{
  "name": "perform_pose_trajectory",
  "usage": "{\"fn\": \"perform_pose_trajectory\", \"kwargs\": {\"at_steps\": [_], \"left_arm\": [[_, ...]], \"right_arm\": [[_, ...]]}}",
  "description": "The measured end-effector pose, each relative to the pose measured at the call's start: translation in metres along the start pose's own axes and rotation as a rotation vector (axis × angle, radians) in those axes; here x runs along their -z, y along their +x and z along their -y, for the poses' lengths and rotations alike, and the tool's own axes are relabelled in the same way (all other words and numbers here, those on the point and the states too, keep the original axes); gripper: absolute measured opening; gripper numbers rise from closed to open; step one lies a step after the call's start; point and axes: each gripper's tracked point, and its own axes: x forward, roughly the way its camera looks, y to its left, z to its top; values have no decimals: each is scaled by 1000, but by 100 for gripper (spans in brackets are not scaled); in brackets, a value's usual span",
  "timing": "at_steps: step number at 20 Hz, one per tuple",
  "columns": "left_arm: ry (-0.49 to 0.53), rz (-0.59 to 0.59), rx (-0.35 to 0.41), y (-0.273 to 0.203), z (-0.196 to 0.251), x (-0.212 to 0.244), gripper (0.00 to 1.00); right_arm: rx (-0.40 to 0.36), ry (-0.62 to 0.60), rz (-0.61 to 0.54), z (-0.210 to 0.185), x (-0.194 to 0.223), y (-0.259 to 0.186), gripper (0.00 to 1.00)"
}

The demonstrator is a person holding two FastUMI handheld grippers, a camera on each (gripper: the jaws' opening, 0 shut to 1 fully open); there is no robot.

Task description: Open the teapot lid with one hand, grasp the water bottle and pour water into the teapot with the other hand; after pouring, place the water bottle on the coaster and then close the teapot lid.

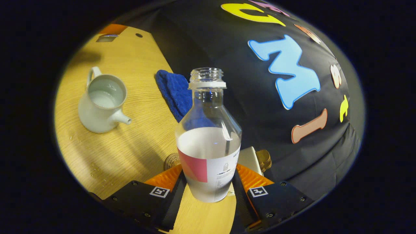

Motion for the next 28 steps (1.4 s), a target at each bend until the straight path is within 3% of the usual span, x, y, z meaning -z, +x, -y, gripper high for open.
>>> {"fn": "perform_pose_trajectory", "kwargs": {"at_steps": [8, 14, 16, 20, 28], "left_arm": [[10, 3, 5, 0, 1, 0, 17], [16, 3, 5, 0, 1, -1, 17], [17, 4, 5, 0, 1, -1, 17], [21, 1, 5, 0, 2, 0, 17], [23, 3, 5, 1, 1, -1, 14]], "right_arm": [[-98, 420, 8, -2, 10, 14, 74], [-236, 778, 22, -13, 2, 31, 74], [-244, 863, 28, -11, 1, 39, 74], [-261, 924, 27, -16, 4, 52, 74], [-211, 915, 42, -15, 9, 65, 75]]}}
